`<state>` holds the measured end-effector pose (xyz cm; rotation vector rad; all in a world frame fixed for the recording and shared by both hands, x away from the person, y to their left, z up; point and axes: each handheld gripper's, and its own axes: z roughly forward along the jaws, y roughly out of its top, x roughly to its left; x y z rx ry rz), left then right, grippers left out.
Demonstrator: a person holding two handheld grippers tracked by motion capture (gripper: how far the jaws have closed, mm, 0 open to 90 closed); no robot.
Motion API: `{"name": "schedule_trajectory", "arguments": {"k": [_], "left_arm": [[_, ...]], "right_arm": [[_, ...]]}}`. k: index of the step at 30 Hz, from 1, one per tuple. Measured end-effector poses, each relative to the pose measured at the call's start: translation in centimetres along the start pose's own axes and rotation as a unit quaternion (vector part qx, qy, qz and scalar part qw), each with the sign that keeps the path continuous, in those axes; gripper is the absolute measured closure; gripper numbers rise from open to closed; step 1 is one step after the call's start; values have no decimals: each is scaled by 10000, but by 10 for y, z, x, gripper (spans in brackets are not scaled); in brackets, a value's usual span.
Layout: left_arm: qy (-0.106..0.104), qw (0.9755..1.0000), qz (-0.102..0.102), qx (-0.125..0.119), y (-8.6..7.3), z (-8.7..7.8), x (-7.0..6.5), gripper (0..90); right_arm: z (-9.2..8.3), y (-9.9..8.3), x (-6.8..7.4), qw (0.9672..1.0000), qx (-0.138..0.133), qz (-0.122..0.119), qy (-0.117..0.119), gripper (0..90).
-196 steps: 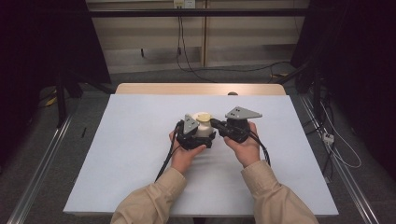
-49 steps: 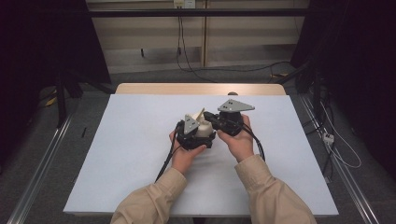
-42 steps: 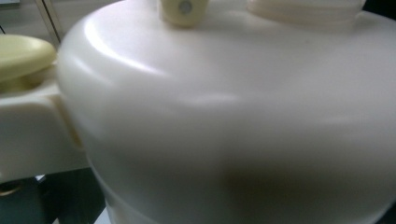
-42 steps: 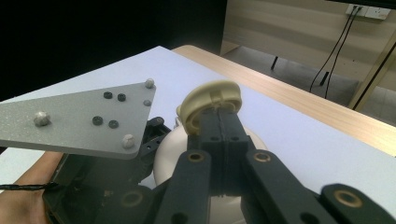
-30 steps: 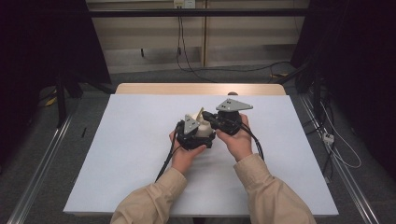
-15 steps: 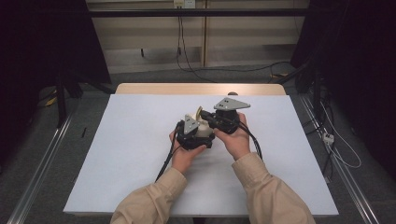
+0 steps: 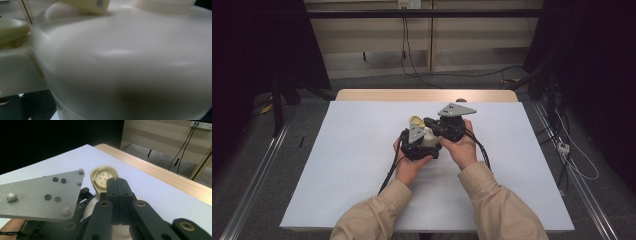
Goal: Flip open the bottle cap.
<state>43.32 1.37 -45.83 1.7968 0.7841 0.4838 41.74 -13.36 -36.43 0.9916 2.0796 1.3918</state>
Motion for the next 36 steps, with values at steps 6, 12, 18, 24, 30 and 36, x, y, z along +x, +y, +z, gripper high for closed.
{"name": "schedule_trajectory", "arguments": {"k": [6,12,18,24,30,36], "left_arm": [[-22,10000,32,55,-1,-1,1,40],[-3,9999,25,162,-2,-5,0,40],[-58,9996,-12,271,-4,-11,0,38],[-134,9993,20,357,-7,-21,-1,42],[-168,9990,60,416,-13,-40,4,46],[-281,9989,107,355,-18,-58,9,46]], "right_arm": [[-6,0,-1,10000,-47,4,-17,889],[-12,-6,-4,10000,-49,64,-29,852],[-19,-14,-7,9999,-95,94,-57,698],[-31,-24,-5,9997,-196,104,-32,528],[-44,-33,1,9995,-292,126,34,373],[-52,-45,1,9993,-295,186,167,255]]}}
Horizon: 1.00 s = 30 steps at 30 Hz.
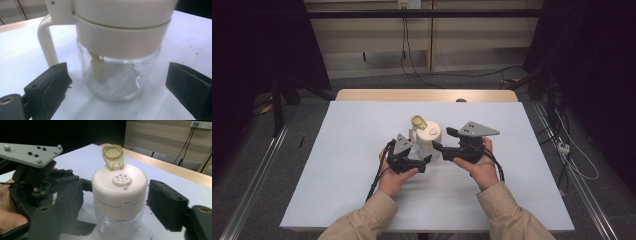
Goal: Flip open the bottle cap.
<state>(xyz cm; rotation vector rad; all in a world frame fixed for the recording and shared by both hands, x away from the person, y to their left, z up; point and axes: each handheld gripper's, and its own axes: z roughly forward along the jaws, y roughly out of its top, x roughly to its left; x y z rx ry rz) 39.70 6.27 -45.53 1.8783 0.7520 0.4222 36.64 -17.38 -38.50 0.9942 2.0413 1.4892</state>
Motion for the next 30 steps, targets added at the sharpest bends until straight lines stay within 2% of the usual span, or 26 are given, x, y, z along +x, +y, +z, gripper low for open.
{"name": "schedule_trajectory", "arguments": {"k": [8,13,19,22,28,29,30], "left_arm": [[-79,10000,-15,-54,-5,-29,12,46],[-82,9999,82,-43,-6,-45,20,45],[-42,10000,66,16,-13,-63,30,44],[-101,9999,-30,-14,-16,-71,33,46],[-67,9999,-5,-81,-20,-87,39,48],[-67,9999,-83,-111,-21,-90,39,48],[-68,9999,-65,-91,-21,-93,41,48]], "right_arm": [[-12,-22,-1,9999,81,71,-74,153],[-20,-34,-3,9998,118,90,-156,130],[-30,-46,-9,9994,126,223,-218,111],[-33,-51,-10,9993,175,215,-233,103],[-42,-61,-10,9992,229,176,-285,91],[-44,-62,-11,9992,228,178,-283,84],[-46,-63,-11,9992,213,173,-298,80]]}}
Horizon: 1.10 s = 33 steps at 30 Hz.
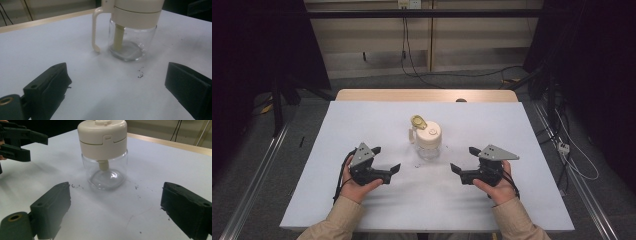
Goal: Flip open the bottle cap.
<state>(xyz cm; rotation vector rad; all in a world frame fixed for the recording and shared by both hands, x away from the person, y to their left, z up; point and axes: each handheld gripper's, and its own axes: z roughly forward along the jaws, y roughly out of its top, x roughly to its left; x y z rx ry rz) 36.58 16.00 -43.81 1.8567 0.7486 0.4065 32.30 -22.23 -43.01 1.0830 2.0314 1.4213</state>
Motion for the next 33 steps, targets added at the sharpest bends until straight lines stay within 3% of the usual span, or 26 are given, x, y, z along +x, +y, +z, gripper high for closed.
{"name": "schedule_trajectory", "arguments": {"k": [17,22,24,33], "left_arm": [[88,9999,-20,51,-11,-28,13,50],[156,9997,-154,49,-15,-36,20,49],[195,9998,-84,69,-15,-40,23,50],[216,9996,-137,75,-21,-50,27,52]], "right_arm": [[-29,-22,-10,9998,-75,88,-144,69],[-34,-26,-13,9998,-61,38,-188,66],[-35,-28,-14,9998,-43,22,-210,65],[-43,-32,-17,9997,-38,23,-254,59]]}}
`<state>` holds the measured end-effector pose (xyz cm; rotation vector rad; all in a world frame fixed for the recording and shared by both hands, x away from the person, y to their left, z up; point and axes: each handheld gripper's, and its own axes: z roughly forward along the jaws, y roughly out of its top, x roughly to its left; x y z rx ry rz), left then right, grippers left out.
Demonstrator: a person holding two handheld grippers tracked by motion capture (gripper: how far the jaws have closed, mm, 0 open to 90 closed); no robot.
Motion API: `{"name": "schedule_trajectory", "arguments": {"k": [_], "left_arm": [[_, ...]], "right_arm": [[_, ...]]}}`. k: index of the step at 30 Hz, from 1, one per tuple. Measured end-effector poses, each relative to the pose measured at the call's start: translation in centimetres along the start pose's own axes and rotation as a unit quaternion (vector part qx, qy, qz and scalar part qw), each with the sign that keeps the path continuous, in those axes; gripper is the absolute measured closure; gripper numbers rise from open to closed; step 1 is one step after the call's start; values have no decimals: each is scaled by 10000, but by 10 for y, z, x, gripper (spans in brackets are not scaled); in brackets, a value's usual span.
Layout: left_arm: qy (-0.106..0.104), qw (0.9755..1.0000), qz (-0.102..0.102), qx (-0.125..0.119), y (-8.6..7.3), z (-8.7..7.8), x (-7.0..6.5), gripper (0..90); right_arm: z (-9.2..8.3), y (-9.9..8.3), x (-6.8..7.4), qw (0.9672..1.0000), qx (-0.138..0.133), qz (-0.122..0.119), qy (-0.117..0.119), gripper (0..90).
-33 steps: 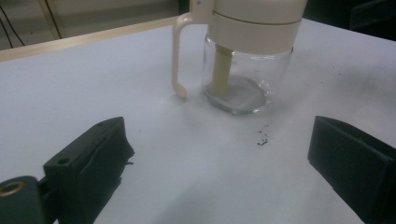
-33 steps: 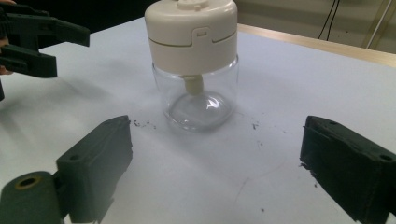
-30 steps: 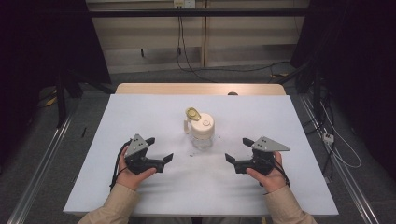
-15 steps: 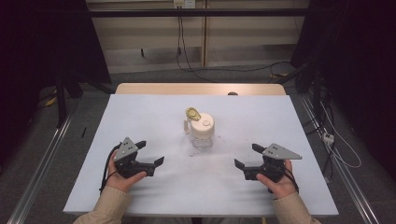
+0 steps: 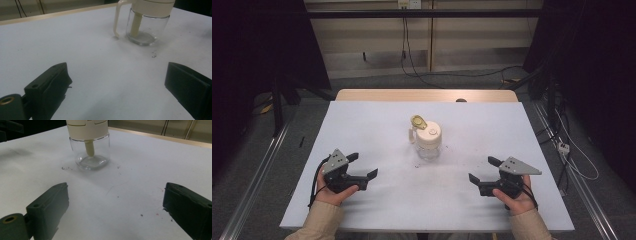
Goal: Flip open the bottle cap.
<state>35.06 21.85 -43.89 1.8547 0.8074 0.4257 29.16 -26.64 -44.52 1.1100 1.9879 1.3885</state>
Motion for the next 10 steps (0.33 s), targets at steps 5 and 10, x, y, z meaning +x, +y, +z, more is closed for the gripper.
{"name": "schedule_trajectory", "arguments": {"k": [5,10], "left_arm": [[-5,10000,-37,-5,-1,-6,4,53],[-16,10000,-38,-38,-1,-8,7,52]], "right_arm": [[-3,-3,-3,10000,26,-5,-31,56],[-3,-4,-4,10000,17,-47,-32,56]]}}
